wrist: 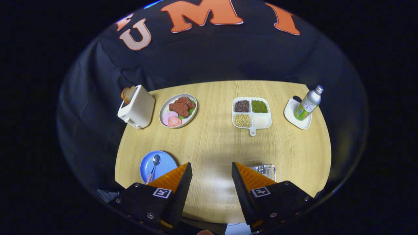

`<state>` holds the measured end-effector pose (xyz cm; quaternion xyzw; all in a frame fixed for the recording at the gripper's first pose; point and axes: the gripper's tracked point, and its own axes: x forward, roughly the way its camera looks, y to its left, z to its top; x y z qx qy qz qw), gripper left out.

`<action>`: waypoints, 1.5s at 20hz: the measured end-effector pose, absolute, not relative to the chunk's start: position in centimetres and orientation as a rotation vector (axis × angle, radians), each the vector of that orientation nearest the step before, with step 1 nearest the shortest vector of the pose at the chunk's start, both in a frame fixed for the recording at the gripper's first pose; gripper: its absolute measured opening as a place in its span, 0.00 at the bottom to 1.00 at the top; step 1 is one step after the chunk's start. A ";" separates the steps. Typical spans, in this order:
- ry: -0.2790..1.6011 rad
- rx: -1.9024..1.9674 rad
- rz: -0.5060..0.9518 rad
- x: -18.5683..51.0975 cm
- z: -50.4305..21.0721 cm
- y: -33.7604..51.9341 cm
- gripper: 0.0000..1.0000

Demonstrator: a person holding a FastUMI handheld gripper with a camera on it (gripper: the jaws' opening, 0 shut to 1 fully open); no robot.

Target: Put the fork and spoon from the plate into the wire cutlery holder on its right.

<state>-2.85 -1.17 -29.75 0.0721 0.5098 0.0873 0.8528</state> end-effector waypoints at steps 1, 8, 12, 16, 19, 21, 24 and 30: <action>1.017 0.151 0.178 -2.6 -29.3 -0.5 0.74; 0.589 0.116 0.201 -0.7 -24.1 6.5 0.73; 0.437 0.121 0.213 -0.3 -22.3 10.3 0.73; 0.473 0.131 0.263 -1.3 -23.9 15.1 0.81; 0.506 0.147 0.288 -1.8 -25.1 18.4 0.83; 0.531 0.143 0.299 -2.2 -26.0 20.1 0.85; 0.635 0.126 0.309 -3.7 -29.0 22.2 0.87; 0.920 0.152 0.290 -7.2 -36.4 25.1 0.87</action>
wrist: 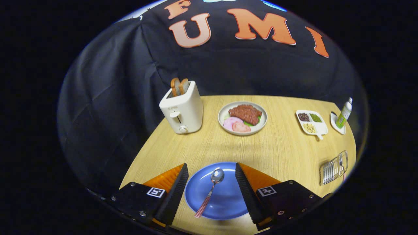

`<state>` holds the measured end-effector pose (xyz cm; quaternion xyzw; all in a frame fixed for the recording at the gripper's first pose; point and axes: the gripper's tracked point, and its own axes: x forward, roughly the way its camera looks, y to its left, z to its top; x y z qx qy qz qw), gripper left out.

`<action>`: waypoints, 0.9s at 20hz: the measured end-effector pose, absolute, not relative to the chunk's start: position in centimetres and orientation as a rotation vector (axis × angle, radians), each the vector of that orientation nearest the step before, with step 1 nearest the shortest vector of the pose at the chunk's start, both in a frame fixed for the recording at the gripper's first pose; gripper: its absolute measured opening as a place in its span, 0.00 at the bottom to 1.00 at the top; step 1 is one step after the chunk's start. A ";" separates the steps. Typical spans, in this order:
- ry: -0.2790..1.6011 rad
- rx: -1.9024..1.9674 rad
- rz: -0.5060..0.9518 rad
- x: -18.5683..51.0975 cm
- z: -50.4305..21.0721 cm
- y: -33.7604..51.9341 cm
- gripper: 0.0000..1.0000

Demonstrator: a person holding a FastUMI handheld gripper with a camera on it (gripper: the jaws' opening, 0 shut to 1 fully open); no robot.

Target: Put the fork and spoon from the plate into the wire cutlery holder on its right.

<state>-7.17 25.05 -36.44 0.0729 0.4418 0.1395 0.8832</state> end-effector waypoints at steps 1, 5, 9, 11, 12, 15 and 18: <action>0.969 0.153 0.282 -8.0 -37.6 25.3 0.87; 1.153 0.121 0.279 -10.6 -41.1 26.0 0.87; 1.293 0.089 0.284 -12.2 -43.4 26.5 0.79; 1.349 0.080 0.282 -12.6 -44.6 26.8 0.71; 1.375 0.078 0.281 -12.8 -45.0 27.0 0.67; 1.448 0.066 0.262 -13.5 -46.3 27.0 0.57; 1.506 0.093 0.261 -14.2 -47.1 27.7 0.50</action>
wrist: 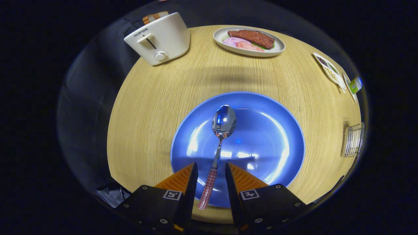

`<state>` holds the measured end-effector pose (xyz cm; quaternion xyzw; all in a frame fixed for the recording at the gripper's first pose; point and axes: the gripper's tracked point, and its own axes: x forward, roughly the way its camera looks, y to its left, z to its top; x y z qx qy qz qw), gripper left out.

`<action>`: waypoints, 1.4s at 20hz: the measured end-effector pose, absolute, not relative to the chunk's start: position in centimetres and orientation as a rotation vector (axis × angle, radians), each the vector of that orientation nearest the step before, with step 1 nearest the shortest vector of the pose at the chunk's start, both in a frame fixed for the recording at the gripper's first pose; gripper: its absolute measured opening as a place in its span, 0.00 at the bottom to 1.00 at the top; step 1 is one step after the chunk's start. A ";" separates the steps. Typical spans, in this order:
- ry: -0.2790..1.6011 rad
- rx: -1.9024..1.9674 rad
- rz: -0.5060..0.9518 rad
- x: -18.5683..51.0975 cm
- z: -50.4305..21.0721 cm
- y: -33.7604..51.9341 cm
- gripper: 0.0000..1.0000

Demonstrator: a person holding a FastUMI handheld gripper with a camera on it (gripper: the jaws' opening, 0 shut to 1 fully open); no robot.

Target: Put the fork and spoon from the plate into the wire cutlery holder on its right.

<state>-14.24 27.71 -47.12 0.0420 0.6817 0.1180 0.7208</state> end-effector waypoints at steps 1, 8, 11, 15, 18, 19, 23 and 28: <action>1.511 0.090 0.251 -14.1 -47.3 27.7 0.50; 1.557 0.107 0.233 -14.3 -47.5 27.2 0.09; 1.510 0.119 0.245 -13.7 -45.9 26.0 0.07; 1.474 0.179 0.200 -13.0 -43.4 21.9 0.07; 1.438 0.210 0.156 -12.7 -41.1 17.7 0.07; 1.429 0.225 0.142 -12.5 -40.2 16.1 0.07; 1.378 0.239 0.069 -11.6 -36.9 8.7 0.07; 1.379 0.225 0.019 -12.5 -34.9 0.3 0.07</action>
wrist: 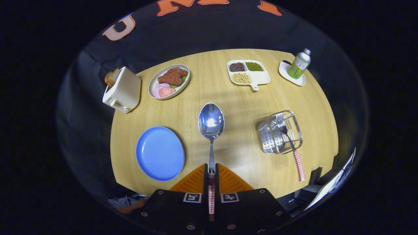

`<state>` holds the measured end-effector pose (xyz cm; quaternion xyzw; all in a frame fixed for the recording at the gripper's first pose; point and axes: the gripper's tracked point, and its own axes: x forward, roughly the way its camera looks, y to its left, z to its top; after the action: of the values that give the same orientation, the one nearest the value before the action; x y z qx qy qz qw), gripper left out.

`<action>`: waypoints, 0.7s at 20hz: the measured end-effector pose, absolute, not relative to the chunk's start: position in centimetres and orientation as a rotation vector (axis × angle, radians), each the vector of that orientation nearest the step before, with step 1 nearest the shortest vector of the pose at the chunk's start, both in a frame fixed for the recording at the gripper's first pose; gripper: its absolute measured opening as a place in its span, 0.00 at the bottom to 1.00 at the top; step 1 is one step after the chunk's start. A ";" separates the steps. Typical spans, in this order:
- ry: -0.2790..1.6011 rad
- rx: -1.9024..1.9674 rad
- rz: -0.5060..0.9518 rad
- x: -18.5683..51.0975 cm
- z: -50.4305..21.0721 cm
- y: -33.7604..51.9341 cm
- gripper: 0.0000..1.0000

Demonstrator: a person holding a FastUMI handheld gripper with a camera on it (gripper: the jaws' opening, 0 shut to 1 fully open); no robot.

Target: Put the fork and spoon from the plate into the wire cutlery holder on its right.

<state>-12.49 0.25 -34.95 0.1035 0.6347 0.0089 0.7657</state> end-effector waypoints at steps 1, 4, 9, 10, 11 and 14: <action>1.389 0.216 0.019 -12.9 -34.6 -1.4 0.07; 1.430 0.174 0.019 -13.7 -34.2 -5.9 0.07; 1.599 0.164 0.069 -14.9 -33.9 -9.5 0.07; 1.637 0.164 0.086 -15.3 -34.1 -10.1 0.07; 1.672 0.168 0.098 -15.4 -34.4 -10.6 0.07; 1.795 0.201 0.154 -16.3 -35.0 -10.8 0.07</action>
<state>-16.29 -10.77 -34.95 0.0874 0.7795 0.0667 0.6167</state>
